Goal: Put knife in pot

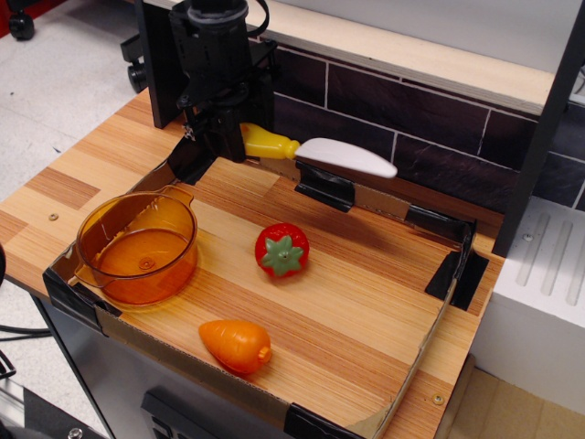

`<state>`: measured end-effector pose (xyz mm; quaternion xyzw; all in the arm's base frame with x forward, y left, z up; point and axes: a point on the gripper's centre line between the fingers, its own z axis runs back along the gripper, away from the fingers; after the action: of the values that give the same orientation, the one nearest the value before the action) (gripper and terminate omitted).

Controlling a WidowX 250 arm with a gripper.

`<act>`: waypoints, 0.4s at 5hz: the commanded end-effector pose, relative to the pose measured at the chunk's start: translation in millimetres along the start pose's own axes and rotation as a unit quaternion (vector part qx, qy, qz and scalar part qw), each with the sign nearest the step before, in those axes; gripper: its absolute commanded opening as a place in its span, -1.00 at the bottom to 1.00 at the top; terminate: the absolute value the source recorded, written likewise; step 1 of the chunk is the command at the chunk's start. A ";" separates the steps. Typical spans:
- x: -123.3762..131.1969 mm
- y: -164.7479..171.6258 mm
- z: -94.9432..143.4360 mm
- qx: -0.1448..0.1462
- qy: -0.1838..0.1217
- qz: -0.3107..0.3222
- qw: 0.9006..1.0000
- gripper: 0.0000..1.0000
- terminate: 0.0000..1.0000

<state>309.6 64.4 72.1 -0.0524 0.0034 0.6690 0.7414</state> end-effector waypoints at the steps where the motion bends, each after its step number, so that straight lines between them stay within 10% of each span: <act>1: 7.8 38.1 34.7 -0.028 0.008 -0.041 0.999 -1.00 -1.00; 2: 18.7 58.0 39.0 -0.026 0.012 -0.053 0.998 -1.00 -1.00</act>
<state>249.3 88.0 91.6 -0.0711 0.0203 0.6284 0.7744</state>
